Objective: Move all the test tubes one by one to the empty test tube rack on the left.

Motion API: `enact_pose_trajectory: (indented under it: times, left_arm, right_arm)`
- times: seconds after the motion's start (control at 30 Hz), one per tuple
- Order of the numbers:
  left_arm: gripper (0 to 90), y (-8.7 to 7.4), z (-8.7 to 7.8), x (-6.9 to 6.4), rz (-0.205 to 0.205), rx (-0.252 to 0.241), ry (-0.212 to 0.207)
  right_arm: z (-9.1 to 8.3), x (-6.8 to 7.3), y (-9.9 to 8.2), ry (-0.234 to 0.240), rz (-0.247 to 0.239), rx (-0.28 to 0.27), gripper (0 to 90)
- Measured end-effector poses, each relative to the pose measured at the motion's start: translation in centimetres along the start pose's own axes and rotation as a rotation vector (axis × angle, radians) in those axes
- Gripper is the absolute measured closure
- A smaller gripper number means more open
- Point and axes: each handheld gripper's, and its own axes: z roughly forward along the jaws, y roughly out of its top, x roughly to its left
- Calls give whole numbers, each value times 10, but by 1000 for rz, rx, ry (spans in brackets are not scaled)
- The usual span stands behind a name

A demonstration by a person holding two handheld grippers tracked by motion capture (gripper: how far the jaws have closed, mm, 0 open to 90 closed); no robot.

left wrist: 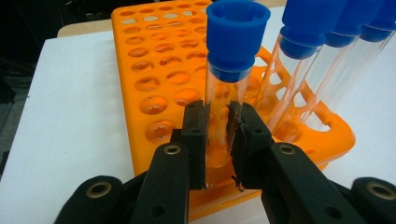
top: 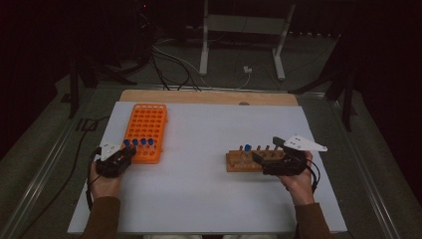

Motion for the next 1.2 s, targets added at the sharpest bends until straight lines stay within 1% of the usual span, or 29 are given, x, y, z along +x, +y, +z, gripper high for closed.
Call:
enact_pose_trajectory:
  times: [0.1,0.13,0.17,0.2,0.3,0.37,0.43,0.5,0.63,0.67,0.7,0.77,0.87,0.9,0.97,1.0,1.07,1.1,1.2]
  left_arm:
    - [770,0,0,1,-21,-4,-9]
    - [759,0,-1,1,-28,-5,-1]
    - [722,0,-1,2,-31,-4,6]
    - [695,-1,-2,3,-39,-3,4]
    - [643,-2,-4,5,-59,-16,1]
    - [603,-2,-6,6,-82,-20,-4]
    - [536,-1,-9,8,-106,-22,4]
    - [517,-1,-15,8,-119,-41,4]
    - [480,2,-23,7,-135,-63,-13]
    - [443,2,-24,7,-145,-64,-16]
    - [413,2,-26,7,-155,-66,-27]
    - [382,2,-29,7,-175,-78,-41]
    - [308,3,-35,5,-185,-89,-51]
    - [281,4,-37,4,-182,-87,-53]
    - [256,3,-40,1,-181,-87,-62]
    - [240,3,-41,0,-177,-83,-69]
    - [200,3,-44,-3,-169,-85,-68]
    - [182,3,-46,-4,-167,-90,-75]
    - [137,5,-52,-8,-159,-103,-69]
  right_arm:
    - [0,0,0,0,-1,-1,15]
    - [0,0,0,-1,0,-1,15]
    - [0,0,0,-1,0,-1,15]
    - [0,0,0,-2,1,-1,15]
    - [0,-1,0,-3,3,-3,15]
    - [0,-1,0,-4,2,-2,15]
    - [0,-1,0,-3,3,-2,15]
    - [0,-1,-1,-3,3,-3,15]
    - [2,-1,-2,-3,-2,1,15]
    - [3,-1,-2,-4,-4,3,15]
    - [5,0,-3,-2,-2,6,15]
    - [7,0,-4,-1,-4,12,15]
    - [11,1,-5,3,2,20,15]
    - [12,2,-6,4,1,22,15]
    - [15,2,-7,2,-1,27,15]
    - [16,2,-7,2,-3,31,15]
    - [20,2,-8,1,-7,42,27]
    - [22,3,-8,0,-13,46,27]
    - [28,3,-10,1,-11,62,32]
